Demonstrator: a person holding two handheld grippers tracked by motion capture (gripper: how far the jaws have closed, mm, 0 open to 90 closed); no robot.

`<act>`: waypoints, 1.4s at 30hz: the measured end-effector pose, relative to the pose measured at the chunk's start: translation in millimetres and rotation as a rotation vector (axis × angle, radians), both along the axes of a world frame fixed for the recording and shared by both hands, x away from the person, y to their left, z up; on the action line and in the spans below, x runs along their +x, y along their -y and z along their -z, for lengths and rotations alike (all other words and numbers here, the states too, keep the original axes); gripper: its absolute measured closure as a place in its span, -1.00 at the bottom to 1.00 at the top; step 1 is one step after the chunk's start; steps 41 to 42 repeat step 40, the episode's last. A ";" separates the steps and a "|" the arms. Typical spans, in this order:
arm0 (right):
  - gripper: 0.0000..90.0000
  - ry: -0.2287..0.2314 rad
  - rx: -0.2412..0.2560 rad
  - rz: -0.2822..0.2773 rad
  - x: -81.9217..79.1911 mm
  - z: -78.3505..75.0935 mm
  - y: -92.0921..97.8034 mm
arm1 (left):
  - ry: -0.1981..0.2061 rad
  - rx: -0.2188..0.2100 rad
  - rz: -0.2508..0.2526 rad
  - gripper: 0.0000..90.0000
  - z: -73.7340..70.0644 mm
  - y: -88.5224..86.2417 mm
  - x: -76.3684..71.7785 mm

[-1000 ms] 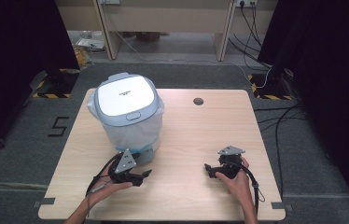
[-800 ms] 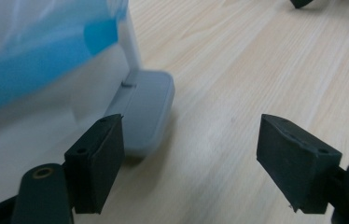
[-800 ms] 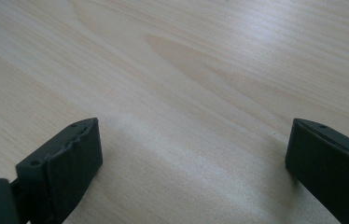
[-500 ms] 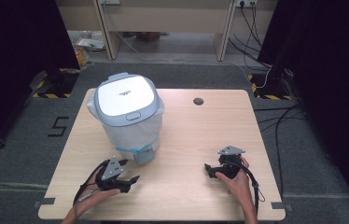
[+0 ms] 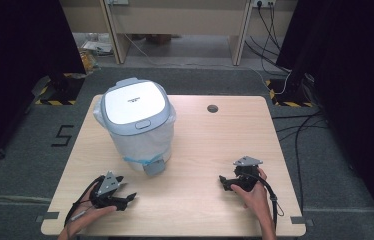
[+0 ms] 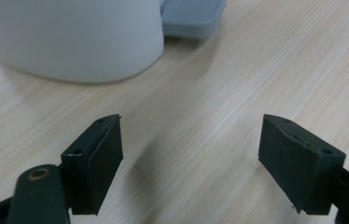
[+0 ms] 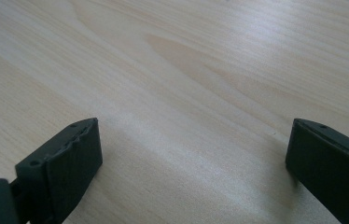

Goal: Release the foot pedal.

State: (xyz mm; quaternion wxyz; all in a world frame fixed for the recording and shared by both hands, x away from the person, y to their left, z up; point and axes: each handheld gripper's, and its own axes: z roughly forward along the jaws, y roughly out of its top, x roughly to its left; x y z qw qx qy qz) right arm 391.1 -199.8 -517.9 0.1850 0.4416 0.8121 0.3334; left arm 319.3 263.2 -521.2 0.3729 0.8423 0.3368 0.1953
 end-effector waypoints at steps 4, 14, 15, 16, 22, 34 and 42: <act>-0.91 0.000 0.001 0.000 0.0 0.1 -0.1 | -0.037 -0.033 -0.001 -0.55 2.4 -5.8 -0.9; -0.91 0.000 -0.001 0.000 0.0 0.1 0.0 | -0.075 -0.062 -0.036 -0.59 3.8 -21.8 -6.7; -0.91 0.001 -0.001 -0.001 0.0 0.1 0.0 | -0.075 -0.061 -0.043 -0.59 3.7 -22.9 -7.6; -0.91 -0.001 -0.002 -0.001 -0.1 0.0 0.1 | -0.075 -0.064 -0.051 -0.59 3.8 -23.6 -8.4; -0.91 -0.001 -0.002 -0.001 -0.1 0.0 0.1 | -0.074 -0.065 -0.062 -0.59 4.0 -24.5 -9.3; -0.91 0.000 -0.002 -0.001 0.0 0.1 0.0 | -0.075 -0.066 -0.062 -0.60 4.0 -24.6 -9.2; -0.91 0.001 -0.002 -0.002 0.1 0.1 0.0 | -0.075 -0.067 -0.062 -0.60 4.1 -24.6 -9.2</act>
